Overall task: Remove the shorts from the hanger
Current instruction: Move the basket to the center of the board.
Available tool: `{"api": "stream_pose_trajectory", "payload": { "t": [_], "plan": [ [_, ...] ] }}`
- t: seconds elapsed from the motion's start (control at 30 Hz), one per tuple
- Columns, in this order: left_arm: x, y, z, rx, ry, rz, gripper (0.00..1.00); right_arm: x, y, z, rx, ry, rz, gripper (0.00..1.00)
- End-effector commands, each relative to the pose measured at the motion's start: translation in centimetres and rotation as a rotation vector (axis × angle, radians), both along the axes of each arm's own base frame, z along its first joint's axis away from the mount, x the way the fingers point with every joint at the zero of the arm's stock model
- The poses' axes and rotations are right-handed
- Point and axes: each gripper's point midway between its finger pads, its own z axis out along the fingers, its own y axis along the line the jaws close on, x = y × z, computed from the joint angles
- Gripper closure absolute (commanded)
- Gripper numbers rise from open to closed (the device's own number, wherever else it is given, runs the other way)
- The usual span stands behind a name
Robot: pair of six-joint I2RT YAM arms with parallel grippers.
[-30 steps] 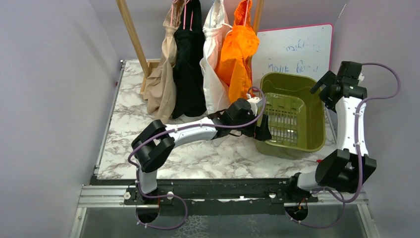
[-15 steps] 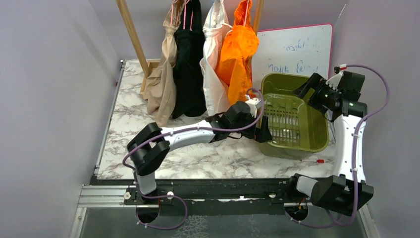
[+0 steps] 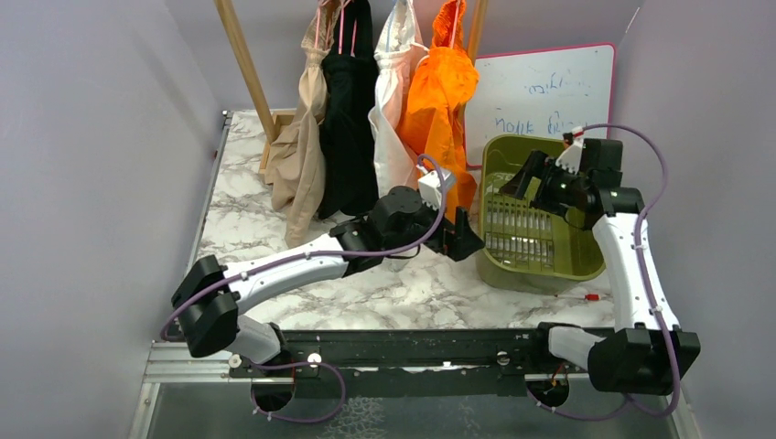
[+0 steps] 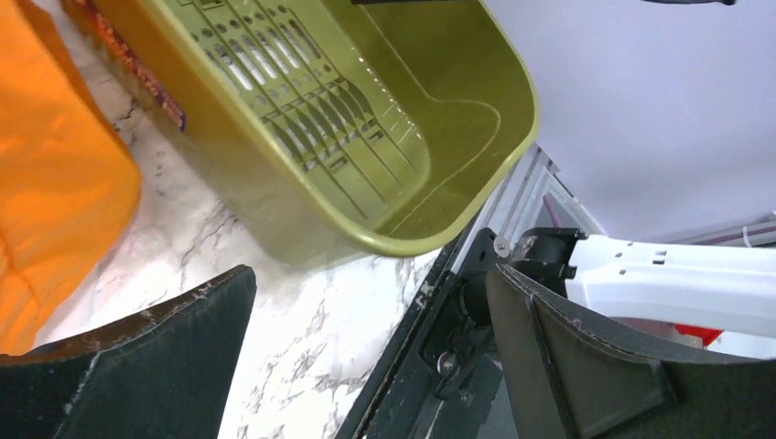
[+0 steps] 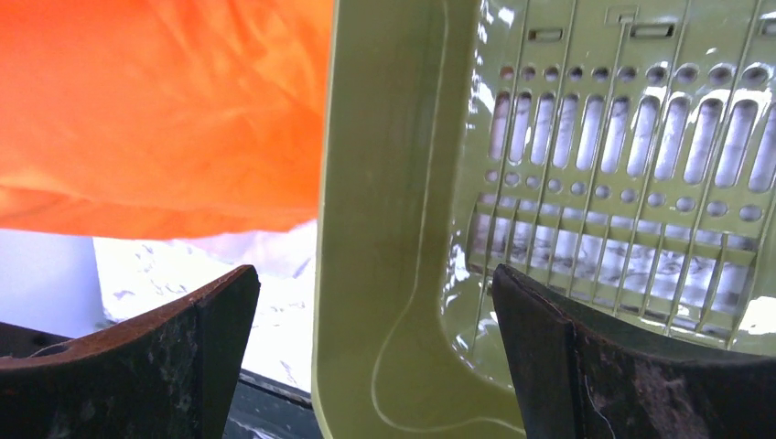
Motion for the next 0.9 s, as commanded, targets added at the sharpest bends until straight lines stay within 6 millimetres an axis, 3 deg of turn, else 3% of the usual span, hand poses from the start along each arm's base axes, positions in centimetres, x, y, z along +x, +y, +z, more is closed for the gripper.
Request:
{"api": "stream_pose_trajectory", "payload": {
  "t": [0.0, 0.3, 0.43, 0.57, 0.63, 0.7, 0.77, 0.87],
  "plan": [
    [0.2, 3.2, 0.6, 0.014, -0.055, 0.094, 0.01, -0.9, 0.0, -1.8, -0.104, 0.014, -0.005, 0.0],
    [1.0, 10.1, -1.8, 0.129, -0.053, 0.327, 0.01, -2.8, 3.8, -4.4, -0.193, 0.069, 0.148, 0.0],
    [1.0, 13.3, -2.0, 0.137, -0.061, 0.426, 0.01, -2.9, 4.7, -5.9, -0.262, 0.085, 0.166, 0.0],
    [0.8, 15.1, -2.1, 0.132, -0.057, 0.471, 0.01, -2.8, 5.1, -8.1, -0.401, 0.135, 0.196, 0.01],
    [0.8, 15.7, -2.1, 0.133, -0.055, 0.484, 0.01, -1.3, 4.6, -8.8, -0.472, 0.104, 0.182, 0.01],
    [0.7, 16.0, -2.3, 0.134, -0.054, 0.491, 0.01, 1.5, 3.2, -9.1, -0.58, 0.018, 0.135, 0.0],
    [0.6, 16.1, -2.3, 0.134, -0.051, 0.49, 0.01, 3.7, 1.9, -8.8, -0.668, -0.024, 0.077, 0.0],
    [0.3, 16.4, -2.2, 0.147, -0.046, 0.483, 0.01, 5.8, 1.7, -8.4, -0.76, -0.043, 0.132, 0.01]
  ]
}}
